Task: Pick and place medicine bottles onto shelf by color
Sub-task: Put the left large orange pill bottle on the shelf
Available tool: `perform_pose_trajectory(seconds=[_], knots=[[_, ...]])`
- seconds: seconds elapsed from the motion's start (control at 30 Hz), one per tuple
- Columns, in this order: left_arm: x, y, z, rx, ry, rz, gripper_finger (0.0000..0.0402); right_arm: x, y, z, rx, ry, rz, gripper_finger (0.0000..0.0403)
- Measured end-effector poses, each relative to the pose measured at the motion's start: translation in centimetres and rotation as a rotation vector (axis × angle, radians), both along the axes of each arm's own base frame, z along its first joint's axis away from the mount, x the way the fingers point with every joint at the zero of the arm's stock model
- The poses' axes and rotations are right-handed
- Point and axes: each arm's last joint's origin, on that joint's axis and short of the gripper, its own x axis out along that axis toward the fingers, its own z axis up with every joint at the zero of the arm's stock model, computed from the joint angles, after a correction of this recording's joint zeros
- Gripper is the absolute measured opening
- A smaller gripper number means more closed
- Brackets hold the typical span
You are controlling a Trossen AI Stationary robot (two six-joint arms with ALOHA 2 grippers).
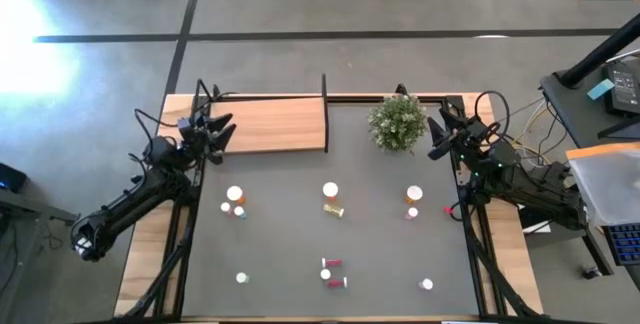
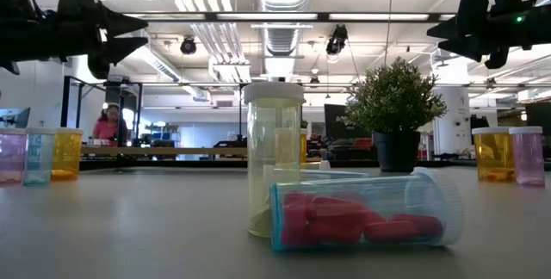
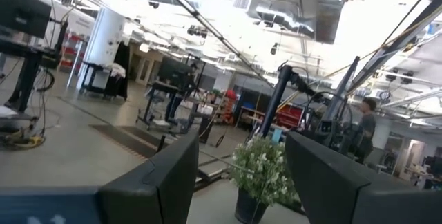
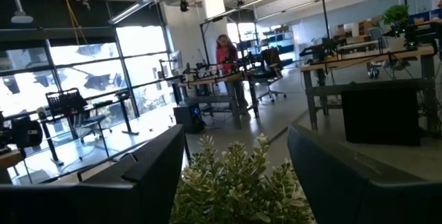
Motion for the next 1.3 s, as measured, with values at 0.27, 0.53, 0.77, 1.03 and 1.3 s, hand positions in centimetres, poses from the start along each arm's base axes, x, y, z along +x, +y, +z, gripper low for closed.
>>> perform_pose_trajectory(seconds=[0.27, 0.53, 0.77, 1.03, 1.3], knots=[[0.3, 0.0, 1.8, -0.028, -0.014, -0.069, 0.0202, 0.0, 0.0, 0.0, 0.0, 0.0, 0.0, 0.0249], [1.1, 0.9, 4.9, -0.073, 0.025, -0.071, 0.0202, 0.0, 0.0, 0.0, 0.0, 0.0, 0.0, 0.0249], [2.9, 2.7, 7.9, -0.264, 0.192, -0.055, 0.0202, 0.0, 0.0, 0.0, 0.0, 0.0, 0.0, 0.0249], [5.9, 5.2, 10.1, -0.515, 0.341, 0.003, 0.0201, 0.0, 0.0, 0.0, 0.0, 0.0, 0.0, 0.0249], [8.2, 7.1, 10.8, -0.733, 0.338, 0.049, 0.0201, 0.0, 0.0, 0.0, 0.0, 0.0, 0.0, 0.0249]])
